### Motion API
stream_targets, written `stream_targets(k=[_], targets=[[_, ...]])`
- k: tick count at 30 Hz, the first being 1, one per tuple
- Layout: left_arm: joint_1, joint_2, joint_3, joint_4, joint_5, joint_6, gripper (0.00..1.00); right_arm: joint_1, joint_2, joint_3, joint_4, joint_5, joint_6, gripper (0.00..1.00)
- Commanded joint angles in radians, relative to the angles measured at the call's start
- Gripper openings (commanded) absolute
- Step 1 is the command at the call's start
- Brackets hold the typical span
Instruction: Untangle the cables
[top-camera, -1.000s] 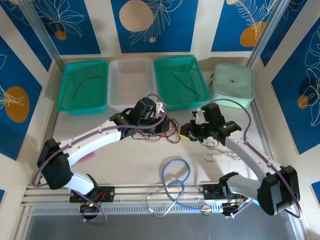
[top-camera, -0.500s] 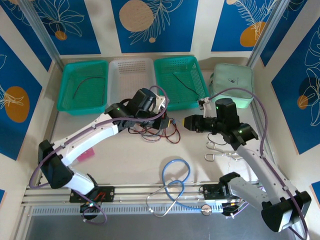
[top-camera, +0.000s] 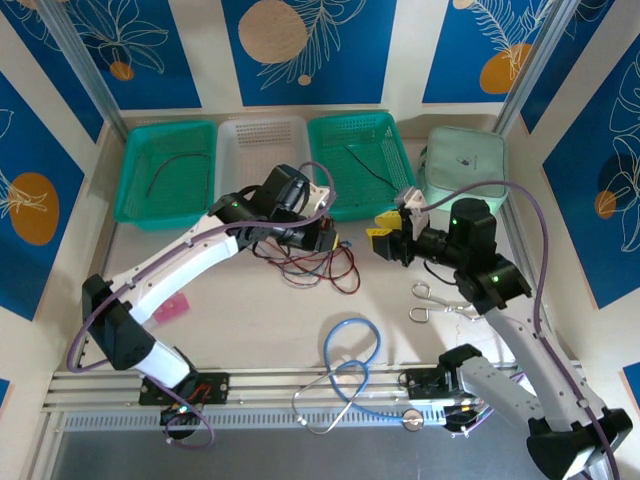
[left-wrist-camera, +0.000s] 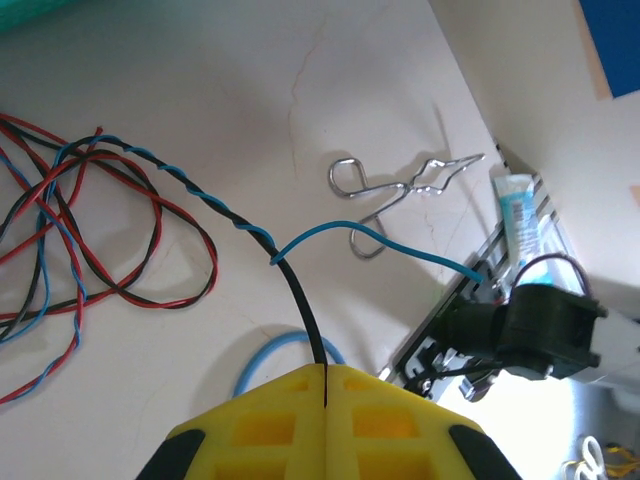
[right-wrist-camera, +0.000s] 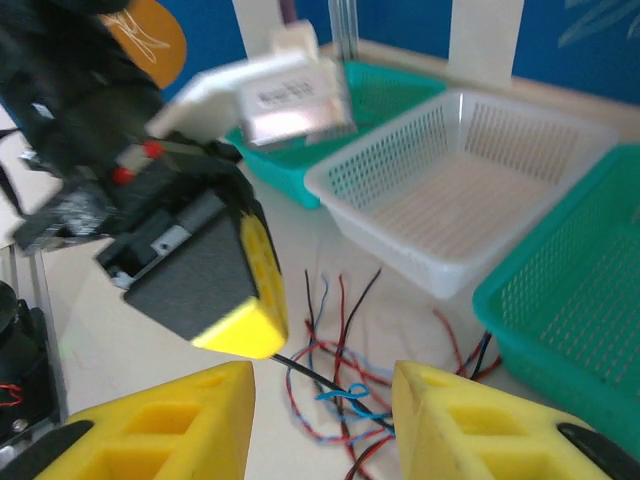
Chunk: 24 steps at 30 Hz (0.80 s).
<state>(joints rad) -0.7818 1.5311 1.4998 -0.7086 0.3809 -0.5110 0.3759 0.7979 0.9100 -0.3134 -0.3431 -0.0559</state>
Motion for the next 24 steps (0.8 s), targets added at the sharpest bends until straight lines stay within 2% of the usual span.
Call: stream_targets(k=[1, 5, 9, 12, 15, 18, 24], targets=[[0.027, -0.011, 0.022, 0.067, 0.060, -0.106, 0.00, 0.054, -0.068, -0.055, 0.086, -0.004, -0.152, 0.41], [0.049, -0.006, 0.047, 0.087, 0.089, -0.183, 0.00, 0.184, -0.141, -0.135, 0.167, 0.166, -0.310, 0.41], [0.067, -0.007, 0.052, 0.120, 0.123, -0.244, 0.00, 0.313, -0.148, -0.139, 0.161, 0.323, -0.457, 0.41], [0.070, -0.002, 0.064, 0.127, 0.140, -0.263, 0.00, 0.372, -0.138, -0.171, 0.222, 0.392, -0.535, 0.41], [0.070, -0.007, 0.071, 0.126, 0.160, -0.277, 0.00, 0.374, -0.085, -0.189, 0.259, 0.427, -0.570, 0.40], [0.070, -0.014, 0.072, 0.120, 0.157, -0.271, 0.00, 0.353, -0.054, -0.243, 0.383, 0.453, -0.584, 0.39], [0.070, -0.037, 0.058, 0.113, 0.157, -0.272, 0.00, 0.287, 0.006, -0.226, 0.429, 0.390, -0.532, 0.39]])
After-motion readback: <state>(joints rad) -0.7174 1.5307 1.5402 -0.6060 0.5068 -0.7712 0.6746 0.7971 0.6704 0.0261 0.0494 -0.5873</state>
